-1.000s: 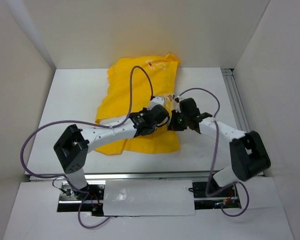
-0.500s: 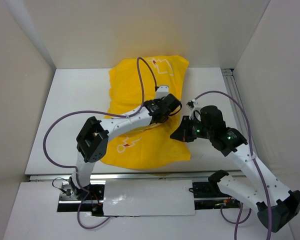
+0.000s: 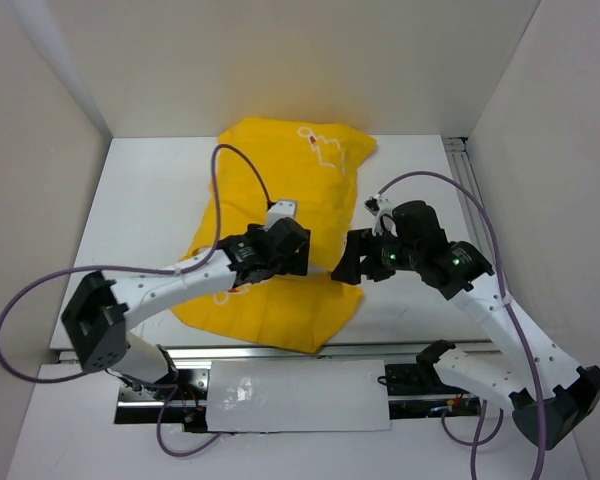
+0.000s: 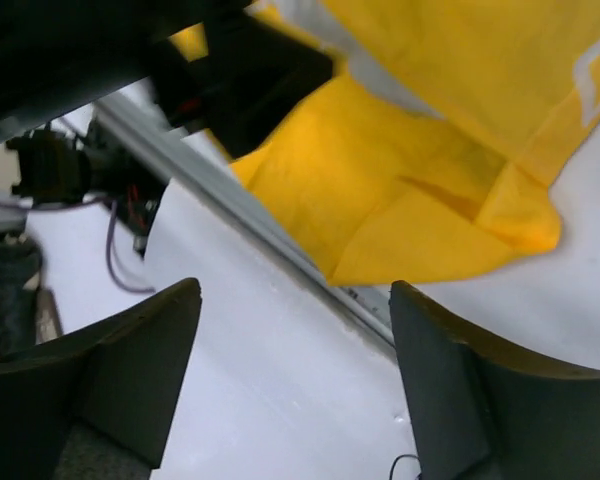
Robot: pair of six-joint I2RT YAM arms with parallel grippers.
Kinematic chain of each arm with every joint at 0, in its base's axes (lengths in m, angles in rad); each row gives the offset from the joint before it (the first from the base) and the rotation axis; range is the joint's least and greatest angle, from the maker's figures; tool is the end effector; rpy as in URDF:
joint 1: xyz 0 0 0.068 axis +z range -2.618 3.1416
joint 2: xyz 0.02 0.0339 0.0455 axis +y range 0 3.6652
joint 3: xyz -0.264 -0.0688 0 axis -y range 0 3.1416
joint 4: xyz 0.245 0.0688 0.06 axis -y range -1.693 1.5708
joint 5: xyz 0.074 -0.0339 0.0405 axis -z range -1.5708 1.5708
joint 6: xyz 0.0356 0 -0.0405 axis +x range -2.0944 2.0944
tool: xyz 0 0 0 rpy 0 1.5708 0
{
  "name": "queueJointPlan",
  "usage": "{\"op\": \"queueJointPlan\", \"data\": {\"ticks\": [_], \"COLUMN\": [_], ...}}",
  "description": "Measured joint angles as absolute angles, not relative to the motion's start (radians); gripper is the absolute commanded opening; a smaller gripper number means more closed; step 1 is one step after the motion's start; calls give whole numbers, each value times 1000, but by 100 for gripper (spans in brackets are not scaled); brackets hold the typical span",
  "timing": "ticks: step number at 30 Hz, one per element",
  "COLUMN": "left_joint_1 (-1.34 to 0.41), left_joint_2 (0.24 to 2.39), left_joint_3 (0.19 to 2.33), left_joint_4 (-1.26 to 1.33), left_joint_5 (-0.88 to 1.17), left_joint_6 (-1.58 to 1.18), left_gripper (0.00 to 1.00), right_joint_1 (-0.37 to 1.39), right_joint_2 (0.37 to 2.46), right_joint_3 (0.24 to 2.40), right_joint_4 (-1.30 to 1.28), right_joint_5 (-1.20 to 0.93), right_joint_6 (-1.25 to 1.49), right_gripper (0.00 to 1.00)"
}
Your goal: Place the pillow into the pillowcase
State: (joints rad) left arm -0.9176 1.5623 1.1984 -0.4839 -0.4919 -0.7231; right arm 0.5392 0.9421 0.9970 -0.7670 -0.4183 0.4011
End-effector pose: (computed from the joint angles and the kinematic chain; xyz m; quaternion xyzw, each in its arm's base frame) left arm 0.2186 -0.2580 0.2673 0.0024 0.9113 -0.0956 0.4005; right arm 0.1528 0.1083 0.3308 -0.1476 0.8813 0.3528 0.2775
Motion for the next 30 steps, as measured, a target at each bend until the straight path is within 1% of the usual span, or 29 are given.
{"op": "queueJointPlan", "data": {"ticks": [4,5,7,9,12,14,18,20,21,22,23,24,25,26,27,30], "left_joint_1": [-906,-898,-875,-830,-735,-656,-517,-457,-431,-408,-389,-371,-355,-343,-335,-319], "left_joint_2": [1355,1319,1267,1244,1240,1240,1229,1218,1216,1216,1222,1232,1249,1274,1304,1423], "left_joint_3": [1095,1081,1054,1020,952,900,831,809,802,797,796,796,797,799,808,856], "left_joint_4": [-556,-582,-625,-651,-657,-657,-634,-599,-579,-556,-536,-513,-484,-456,-436,-390], "left_joint_5": [-512,-519,-519,-506,-446,-399,-332,-295,-281,-268,-257,-249,-238,-226,-220,-192], "left_joint_6": [-806,-832,-888,-933,-974,-990,-999,-992,-987,-973,-965,-953,-942,-925,-913,-871], "left_gripper": [98,99,99,99,99,99,99,99,99,99,99,96,93,89,74,54], "right_joint_1": [539,539,536,522,484,449,388,365,356,349,346,346,349,352,357,367], "right_joint_2": [995,1022,1103,1219,1442,1618,1901,2049,2120,2183,2230,2263,2281,2283,2270,2178], "right_joint_3": [1037,1048,1084,1142,1288,1417,1606,1730,1787,1839,1870,1880,1878,1856,1815,1660], "right_joint_4": [-738,-725,-680,-629,-547,-489,-398,-384,-378,-373,-369,-358,-353,-320,-268,-143], "right_joint_5": [-273,-230,-137,-61,7,40,60,38,33,30,27,17,6,-12,-31,-37], "right_joint_6": [377,374,363,345,321,315,317,319,320,322,327,331,335,338,349,382], "right_gripper": [92,97,100,100,100,100,99,93,86,83,76,66,36,16,0,0]}}
